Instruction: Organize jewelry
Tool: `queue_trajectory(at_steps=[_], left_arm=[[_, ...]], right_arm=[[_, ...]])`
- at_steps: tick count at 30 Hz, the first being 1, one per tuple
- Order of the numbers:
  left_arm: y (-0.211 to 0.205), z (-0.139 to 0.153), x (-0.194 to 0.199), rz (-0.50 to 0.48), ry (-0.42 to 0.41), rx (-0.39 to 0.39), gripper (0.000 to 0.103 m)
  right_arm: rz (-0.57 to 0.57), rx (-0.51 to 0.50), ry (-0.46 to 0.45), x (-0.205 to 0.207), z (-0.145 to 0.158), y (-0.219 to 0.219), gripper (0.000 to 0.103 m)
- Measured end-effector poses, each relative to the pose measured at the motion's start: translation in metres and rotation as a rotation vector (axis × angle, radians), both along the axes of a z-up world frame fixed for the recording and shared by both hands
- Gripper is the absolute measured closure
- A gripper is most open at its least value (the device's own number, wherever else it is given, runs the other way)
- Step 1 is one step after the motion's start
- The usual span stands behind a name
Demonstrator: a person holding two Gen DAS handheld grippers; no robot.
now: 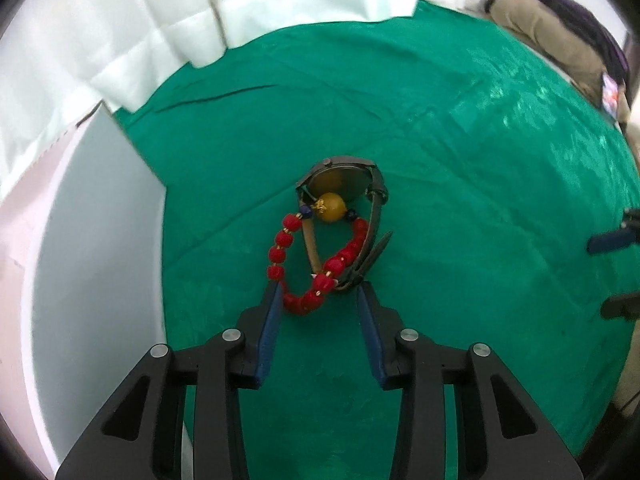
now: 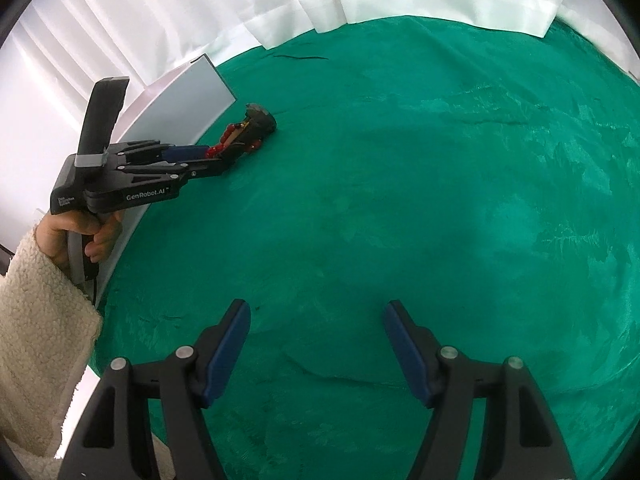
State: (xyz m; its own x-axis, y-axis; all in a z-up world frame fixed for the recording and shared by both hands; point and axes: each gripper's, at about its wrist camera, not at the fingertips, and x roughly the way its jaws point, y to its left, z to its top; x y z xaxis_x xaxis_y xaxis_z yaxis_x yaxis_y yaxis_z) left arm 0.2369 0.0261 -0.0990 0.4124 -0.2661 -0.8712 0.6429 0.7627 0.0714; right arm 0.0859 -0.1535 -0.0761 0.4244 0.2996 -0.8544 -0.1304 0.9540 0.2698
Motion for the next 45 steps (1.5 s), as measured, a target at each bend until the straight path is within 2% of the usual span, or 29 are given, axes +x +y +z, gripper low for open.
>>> queue_trajectory(at_steps=[2, 4, 8, 12, 15, 19, 23, 28, 31, 33, 36, 37, 39, 40, 41, 43, 45], left_arm=[[-0.002, -0.002, 0.001, -0.028, -0.009, 0.007, 0.063], [-0.002, 0.000, 0.002, -0.051, 0.006, -0.020, 0.064], [0.001, 0.005, 0.005, -0.065, 0.106, -0.092, 0.095], [-0.001, 0.005, -0.006, -0.042, 0.108, -0.065, 0.096], [0.009, 0.018, -0.013, 0.020, 0.125, -0.152, 0.096], [0.036, 0.052, -0.021, 0.149, 0.154, -0.323, 0.096], [0.062, 0.079, -0.033, 0.243, 0.159, -0.443, 0.096], [0.088, 0.098, -0.063, 0.392, 0.162, -0.507, 0.096], [0.098, 0.104, -0.085, 0.482, 0.104, -0.480, 0.096], [0.101, 0.105, -0.096, 0.534, 0.063, -0.456, 0.096], [0.106, 0.104, -0.109, 0.591, 0.039, -0.452, 0.096], [0.106, 0.103, -0.111, 0.605, 0.034, -0.445, 0.096], [0.108, 0.101, -0.116, 0.620, 0.005, -0.449, 0.096], [0.109, 0.101, -0.118, 0.631, -0.003, -0.439, 0.096], [0.111, 0.102, -0.120, 0.641, -0.016, -0.428, 0.096], [0.112, 0.103, -0.125, 0.653, -0.050, -0.400, 0.096], [0.113, 0.104, -0.126, 0.660, -0.071, -0.384, 0.096]], right_arm=[[-0.001, 0.000, 0.001, 0.003, -0.002, 0.002, 0.032], [-0.003, 0.002, 0.001, 0.003, -0.002, 0.003, 0.032], [-0.006, 0.003, -0.005, 0.000, 0.001, 0.003, 0.032], [-0.017, 0.006, -0.014, -0.001, 0.005, 0.001, 0.032], [-0.022, 0.014, -0.021, -0.002, 0.008, 0.001, 0.032], [-0.024, 0.023, -0.029, -0.003, 0.013, -0.004, 0.032], [-0.022, 0.033, -0.037, 0.005, 0.020, -0.003, 0.032], [-0.011, 0.077, -0.024, 0.044, 0.025, 0.011, 0.032], [-0.030, 0.126, -0.013, 0.090, 0.022, 0.030, 0.032], [-0.026, 0.106, -0.009, 0.120, 0.016, 0.051, 0.032], [-0.041, 0.019, -0.011, 0.156, 0.000, 0.086, 0.032], [-0.048, -0.007, -0.011, 0.165, -0.007, 0.096, 0.035], [-0.043, -0.083, -0.009, 0.173, -0.017, 0.110, 0.073], [-0.038, -0.151, -0.041, 0.174, -0.015, 0.116, 0.085], [-0.032, -0.155, -0.039, 0.174, -0.015, 0.116, 0.090], [-0.045, -0.096, -0.016, 0.170, -0.013, 0.108, 0.090], [-0.044, -0.097, -0.041, 0.161, -0.003, 0.102, 0.090]])
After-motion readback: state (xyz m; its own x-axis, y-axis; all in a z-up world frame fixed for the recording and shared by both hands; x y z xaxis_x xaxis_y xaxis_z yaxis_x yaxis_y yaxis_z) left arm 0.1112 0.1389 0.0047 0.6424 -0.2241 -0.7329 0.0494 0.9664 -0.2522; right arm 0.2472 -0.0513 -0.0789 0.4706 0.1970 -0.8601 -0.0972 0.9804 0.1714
